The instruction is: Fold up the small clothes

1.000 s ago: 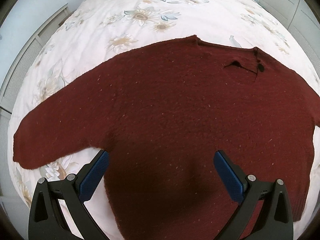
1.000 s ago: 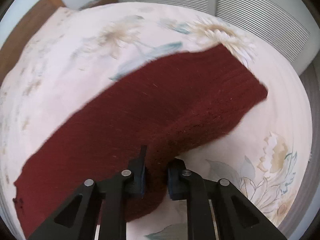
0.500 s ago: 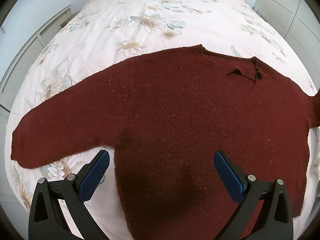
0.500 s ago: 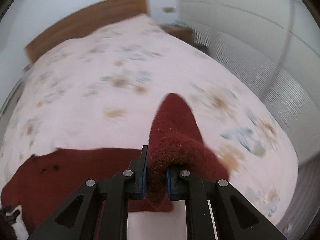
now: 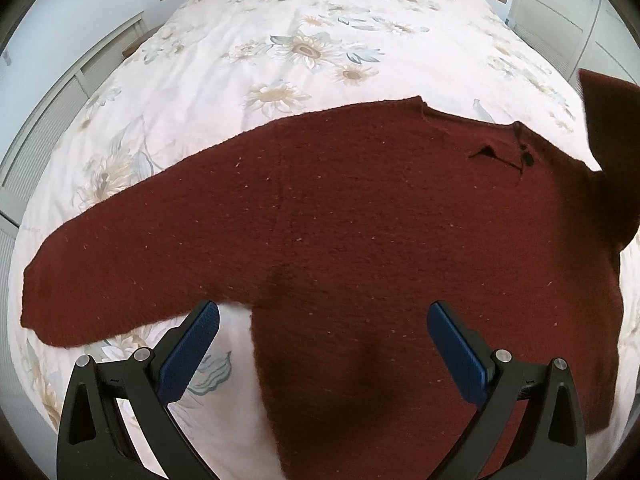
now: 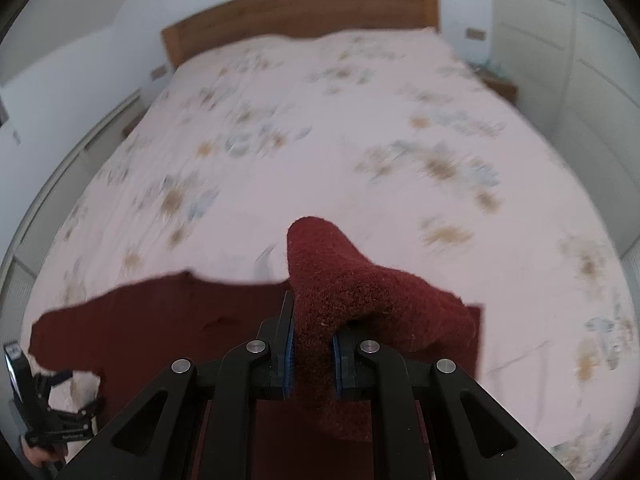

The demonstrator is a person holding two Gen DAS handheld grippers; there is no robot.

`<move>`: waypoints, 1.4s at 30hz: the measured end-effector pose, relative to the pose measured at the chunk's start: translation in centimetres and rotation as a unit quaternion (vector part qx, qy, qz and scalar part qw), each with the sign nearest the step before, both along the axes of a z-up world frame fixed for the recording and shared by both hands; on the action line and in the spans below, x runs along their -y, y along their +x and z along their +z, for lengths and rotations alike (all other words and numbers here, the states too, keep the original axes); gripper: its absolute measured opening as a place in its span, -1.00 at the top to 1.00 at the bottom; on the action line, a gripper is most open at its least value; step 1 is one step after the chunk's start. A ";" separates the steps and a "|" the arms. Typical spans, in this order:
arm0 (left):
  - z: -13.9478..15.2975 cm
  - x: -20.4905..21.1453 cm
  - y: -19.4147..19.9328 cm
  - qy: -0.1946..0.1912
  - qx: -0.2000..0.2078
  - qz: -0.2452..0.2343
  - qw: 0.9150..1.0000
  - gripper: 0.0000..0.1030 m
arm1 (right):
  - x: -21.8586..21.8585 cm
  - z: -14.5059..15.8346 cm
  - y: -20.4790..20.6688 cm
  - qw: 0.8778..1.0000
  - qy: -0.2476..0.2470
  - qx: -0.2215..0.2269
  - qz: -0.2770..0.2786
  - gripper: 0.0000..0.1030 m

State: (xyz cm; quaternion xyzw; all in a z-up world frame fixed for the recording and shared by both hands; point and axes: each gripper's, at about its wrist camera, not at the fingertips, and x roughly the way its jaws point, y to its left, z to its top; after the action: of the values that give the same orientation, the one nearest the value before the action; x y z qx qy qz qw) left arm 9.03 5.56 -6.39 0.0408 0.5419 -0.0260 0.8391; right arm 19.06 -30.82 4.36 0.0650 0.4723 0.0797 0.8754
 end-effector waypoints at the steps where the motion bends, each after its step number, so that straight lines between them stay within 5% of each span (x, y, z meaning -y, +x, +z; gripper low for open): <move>1: -0.1 -0.1 0.1 0.001 0.000 0.000 1.000 -0.98 | -0.8 -1.5 0.1 1.000 -0.002 -0.013 0.008 0.73; 8: -1.5 -0.5 0.3 -0.006 -0.012 -0.001 1.000 -0.98 | -5.2 -12.0 -1.2 0.993 -0.020 -0.110 0.045 0.73; 13: -2.0 -0.5 0.2 0.008 -0.015 -0.002 1.000 -0.98 | -6.9 -15.4 -2.3 0.988 -0.039 -0.134 0.058 0.71; 16: -2.1 -0.5 0.2 0.008 -0.018 -0.004 1.000 -0.98 | -7.4 -15.8 -2.4 0.988 -0.055 -0.129 0.063 0.67; 19: -2.1 -0.6 0.3 0.008 -0.015 -0.002 1.000 -0.98 | -7.3 -15.5 -2.0 0.988 -0.052 -0.132 0.061 0.42; 22: -1.7 -0.8 0.2 0.001 -0.009 0.001 1.000 -0.98 | -6.8 -14.7 -2.1 0.988 -0.070 -0.128 0.048 -0.28; 26: -1.1 -0.8 0.0 -0.001 -0.003 -0.002 1.000 -0.98 | -5.6 -13.6 -2.8 0.987 -0.070 -0.136 0.052 -0.55; 34: -0.7 0.0 0.7 0.014 -0.004 -0.001 1.000 -0.98 | 1.1 -11.2 -7.2 0.989 -0.069 -0.127 0.026 -0.56; 42: -0.6 5.5 2.6 0.018 -0.006 -0.060 0.998 -0.98 | 8.8 -13.4 -10.1 0.984 -0.079 -0.146 -0.058 -0.56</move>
State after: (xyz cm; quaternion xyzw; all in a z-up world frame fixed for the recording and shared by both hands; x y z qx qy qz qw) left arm 11.66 0.05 -6.99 0.0884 0.5440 -0.0671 0.8317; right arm 8.97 -39.67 -9.01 0.0341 0.5949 -0.0190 0.8028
